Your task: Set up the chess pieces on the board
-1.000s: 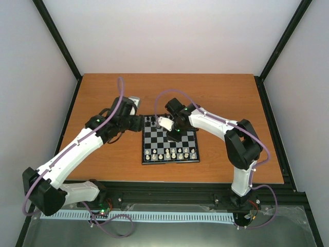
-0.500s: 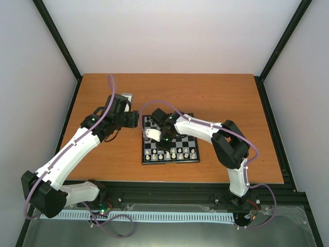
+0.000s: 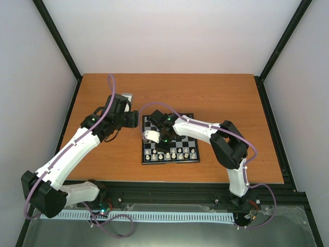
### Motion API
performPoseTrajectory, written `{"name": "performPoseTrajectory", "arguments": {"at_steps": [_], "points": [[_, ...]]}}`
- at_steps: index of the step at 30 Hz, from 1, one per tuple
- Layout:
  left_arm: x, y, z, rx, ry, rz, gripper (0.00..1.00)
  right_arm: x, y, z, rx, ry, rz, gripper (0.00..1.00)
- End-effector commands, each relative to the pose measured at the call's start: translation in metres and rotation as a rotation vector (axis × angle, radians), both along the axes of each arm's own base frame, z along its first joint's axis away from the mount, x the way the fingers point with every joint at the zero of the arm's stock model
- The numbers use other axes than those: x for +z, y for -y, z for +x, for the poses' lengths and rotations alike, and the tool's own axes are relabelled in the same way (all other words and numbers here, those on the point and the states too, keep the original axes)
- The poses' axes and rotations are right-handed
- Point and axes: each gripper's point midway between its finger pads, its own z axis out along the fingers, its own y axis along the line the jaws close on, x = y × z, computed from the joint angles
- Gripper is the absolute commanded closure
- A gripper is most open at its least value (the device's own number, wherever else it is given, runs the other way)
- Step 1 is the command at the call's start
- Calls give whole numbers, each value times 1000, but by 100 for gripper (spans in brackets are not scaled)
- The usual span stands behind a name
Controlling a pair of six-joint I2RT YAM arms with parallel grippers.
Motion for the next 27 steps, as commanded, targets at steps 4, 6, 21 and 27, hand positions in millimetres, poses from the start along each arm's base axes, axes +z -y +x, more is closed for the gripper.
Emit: {"name": "performPoseTrajectory", "arguments": {"at_steps": [4, 6, 21, 27], "points": [[11, -1, 3, 11, 34, -26, 34, 0, 6, 1, -12, 38, -27, 93], [11, 0, 3, 9, 32, -26, 34, 0, 7, 1, -13, 42, -29, 93], [9, -1, 4, 8, 29, -17, 34, 10, 9, 2, -25, 62, -7, 80], [8, -1, 4, 8, 28, -10, 34, 43, 8, 10, -48, 85, 59, 73]]}}
